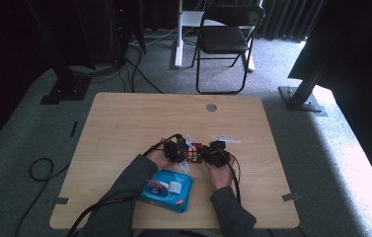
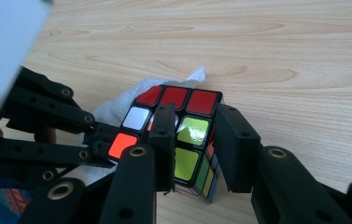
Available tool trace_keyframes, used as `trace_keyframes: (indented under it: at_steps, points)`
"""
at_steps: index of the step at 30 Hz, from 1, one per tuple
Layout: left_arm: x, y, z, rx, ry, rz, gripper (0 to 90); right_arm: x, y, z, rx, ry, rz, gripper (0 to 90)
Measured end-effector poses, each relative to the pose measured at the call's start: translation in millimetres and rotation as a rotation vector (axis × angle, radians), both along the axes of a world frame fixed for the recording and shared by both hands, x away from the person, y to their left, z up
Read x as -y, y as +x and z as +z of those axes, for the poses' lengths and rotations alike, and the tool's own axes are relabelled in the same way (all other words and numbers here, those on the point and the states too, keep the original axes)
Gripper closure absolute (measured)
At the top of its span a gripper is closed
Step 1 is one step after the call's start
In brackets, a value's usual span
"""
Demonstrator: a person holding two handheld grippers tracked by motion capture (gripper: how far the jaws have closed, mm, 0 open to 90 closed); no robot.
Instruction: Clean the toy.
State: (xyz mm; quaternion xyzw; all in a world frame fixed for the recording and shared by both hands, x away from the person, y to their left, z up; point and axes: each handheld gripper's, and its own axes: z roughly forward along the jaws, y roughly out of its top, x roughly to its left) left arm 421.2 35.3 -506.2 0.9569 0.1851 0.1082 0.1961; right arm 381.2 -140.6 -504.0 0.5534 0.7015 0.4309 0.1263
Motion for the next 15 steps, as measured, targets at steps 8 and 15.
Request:
trace_keyframes:
  at_steps: [8, 15]
  points:
    - [-7.7, 1.6, 6.6, 0.025, -0.055, 0.032, 86.7, -0.5, 2.0, 2.0, -0.011, -0.014, 0.016, 69.9]
    - [-17.0, 6.3, 12.1, 0.040, -0.094, 0.072, 86.9, -4.0, 4.4, 4.0, -0.007, -0.040, 0.046, 70.8]
